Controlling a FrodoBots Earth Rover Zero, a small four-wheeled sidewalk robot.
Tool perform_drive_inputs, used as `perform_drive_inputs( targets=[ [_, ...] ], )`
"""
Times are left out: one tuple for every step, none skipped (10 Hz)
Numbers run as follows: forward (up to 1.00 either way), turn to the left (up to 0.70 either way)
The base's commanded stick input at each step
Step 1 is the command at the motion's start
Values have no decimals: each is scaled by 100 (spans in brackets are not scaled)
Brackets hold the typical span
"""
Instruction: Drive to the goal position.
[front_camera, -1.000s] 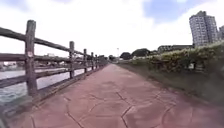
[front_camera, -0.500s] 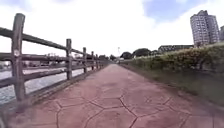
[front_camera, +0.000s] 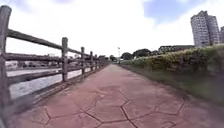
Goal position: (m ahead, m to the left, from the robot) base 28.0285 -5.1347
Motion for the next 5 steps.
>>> perform_drive_inputs(
  targets=[
    [70, -17],
    [70, -13],
    [70, -10],
    [70, -8],
    [70, -6]
  ],
)
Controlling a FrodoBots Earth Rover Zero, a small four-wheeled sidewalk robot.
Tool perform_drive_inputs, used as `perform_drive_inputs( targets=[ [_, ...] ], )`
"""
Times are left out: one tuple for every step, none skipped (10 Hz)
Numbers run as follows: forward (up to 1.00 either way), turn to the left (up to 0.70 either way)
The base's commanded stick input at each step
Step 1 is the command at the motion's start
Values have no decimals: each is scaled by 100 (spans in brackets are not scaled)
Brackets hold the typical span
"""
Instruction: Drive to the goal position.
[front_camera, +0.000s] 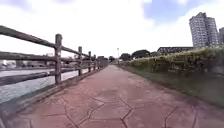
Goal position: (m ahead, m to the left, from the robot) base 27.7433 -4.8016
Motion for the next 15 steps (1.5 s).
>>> perform_drive_inputs(
  targets=[
    [70, -4],
    [70, -3],
    [70, -3],
    [70, -2],
    [70, -1],
    [70, 0],
    [70, 0],
    [70, 1],
    [70, 1],
    [70, 1],
    [70, 1],
    [70, 2],
    [70, 2],
    [70, 2],
    [70, 2]
  ],
)
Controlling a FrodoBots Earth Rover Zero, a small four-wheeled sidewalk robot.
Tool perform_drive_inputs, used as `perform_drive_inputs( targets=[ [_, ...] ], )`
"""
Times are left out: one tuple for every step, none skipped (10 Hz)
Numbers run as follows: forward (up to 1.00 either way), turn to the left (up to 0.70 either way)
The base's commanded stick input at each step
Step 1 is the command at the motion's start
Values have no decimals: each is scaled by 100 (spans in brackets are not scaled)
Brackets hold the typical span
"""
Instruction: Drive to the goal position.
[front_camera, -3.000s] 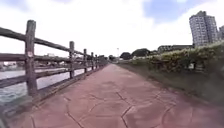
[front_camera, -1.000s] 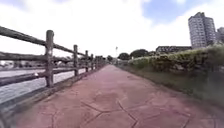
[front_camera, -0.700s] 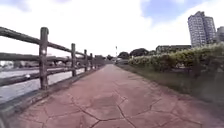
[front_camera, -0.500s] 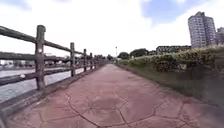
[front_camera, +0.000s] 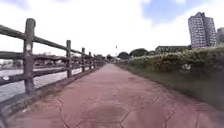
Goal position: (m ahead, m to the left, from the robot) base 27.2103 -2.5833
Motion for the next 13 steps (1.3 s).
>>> perform_drive_inputs(
  targets=[
    [70, 2],
    [70, 2],
    [70, 3],
    [70, 4],
    [70, 4],
    [70, 4],
    [70, 4],
    [70, 4],
    [70, 7],
    [70, 11],
    [70, 7],
    [70, 6],
    [70, 6]
  ],
)
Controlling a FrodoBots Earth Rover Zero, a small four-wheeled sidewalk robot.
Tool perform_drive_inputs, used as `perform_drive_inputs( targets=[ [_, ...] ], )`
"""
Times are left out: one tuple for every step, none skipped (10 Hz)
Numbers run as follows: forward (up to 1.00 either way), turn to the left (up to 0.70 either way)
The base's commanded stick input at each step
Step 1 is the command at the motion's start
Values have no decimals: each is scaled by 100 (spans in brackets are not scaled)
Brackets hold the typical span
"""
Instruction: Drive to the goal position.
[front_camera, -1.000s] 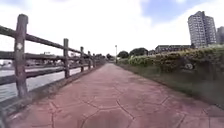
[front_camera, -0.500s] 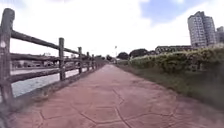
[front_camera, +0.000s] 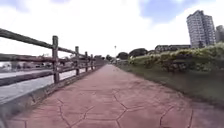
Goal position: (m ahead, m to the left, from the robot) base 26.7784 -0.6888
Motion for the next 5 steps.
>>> perform_drive_inputs(
  targets=[
    [70, 6],
    [70, 6],
    [70, 7],
    [70, 7],
    [70, 7]
  ],
)
